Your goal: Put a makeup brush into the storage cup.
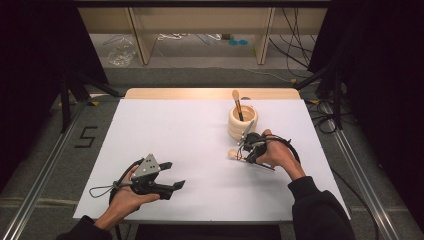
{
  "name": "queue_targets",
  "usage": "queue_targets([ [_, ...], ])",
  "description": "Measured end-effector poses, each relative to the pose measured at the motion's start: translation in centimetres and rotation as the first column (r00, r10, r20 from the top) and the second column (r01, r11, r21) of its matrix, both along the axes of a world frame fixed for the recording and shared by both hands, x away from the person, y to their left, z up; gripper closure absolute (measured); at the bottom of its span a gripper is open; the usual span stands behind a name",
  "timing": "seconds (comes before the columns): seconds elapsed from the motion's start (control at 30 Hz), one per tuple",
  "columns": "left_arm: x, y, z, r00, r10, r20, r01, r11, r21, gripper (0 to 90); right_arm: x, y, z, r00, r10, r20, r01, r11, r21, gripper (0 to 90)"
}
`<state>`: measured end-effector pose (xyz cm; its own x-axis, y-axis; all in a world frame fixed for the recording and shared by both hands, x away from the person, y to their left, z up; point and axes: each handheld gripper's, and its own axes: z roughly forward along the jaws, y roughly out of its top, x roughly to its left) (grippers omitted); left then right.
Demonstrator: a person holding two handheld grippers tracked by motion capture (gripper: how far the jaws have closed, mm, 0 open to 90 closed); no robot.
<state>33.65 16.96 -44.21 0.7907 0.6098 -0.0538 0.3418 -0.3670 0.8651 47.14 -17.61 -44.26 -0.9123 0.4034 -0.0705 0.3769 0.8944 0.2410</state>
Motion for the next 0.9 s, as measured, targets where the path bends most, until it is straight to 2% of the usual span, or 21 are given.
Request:
queue_targets([
  [0.23, -0.1, 0.0, 0.0, 0.9999, 0.010, -0.010, -0.011, 0.9999, -0.009, 23.9, 0.1, -0.7, 0.9, 0.9997, -0.011, 0.024, 0.010, 0.9986, 0.053, 83.3],
  [0.27, -0.1, 0.0, 0.0, 0.9999, 0.011, -0.010, -0.011, 0.9999, -0.009, 23.9, 0.1, -0.9, 1.0, 0.9988, -0.022, 0.043, 0.019, 0.9972, 0.072, 83.3],
  [0.4, 0.0, 0.0, 0.0, 1.0000, 0.003, 0.004, -0.003, 1.0000, -0.002, 23.9, 0.2, -1.3, 1.3, 0.9971, -0.037, 0.067, 0.030, 0.9938, 0.107, 83.3],
  [0.63, 0.0, 0.0, 0.1, 1.0000, 0.003, 0.008, -0.003, 1.0000, -0.003, 23.8, 0.2, -1.9, 2.1, 0.9927, -0.065, 0.101, 0.045, 0.9813, 0.187, 83.3],
  [0.9, 0.0, 0.1, 0.1, 1.0000, 0.004, 0.009, -0.004, 1.0000, -0.002, 23.9, 0.1, -2.3, 2.7, 0.9896, -0.085, 0.116, 0.055, 0.9682, 0.244, 83.3],
])
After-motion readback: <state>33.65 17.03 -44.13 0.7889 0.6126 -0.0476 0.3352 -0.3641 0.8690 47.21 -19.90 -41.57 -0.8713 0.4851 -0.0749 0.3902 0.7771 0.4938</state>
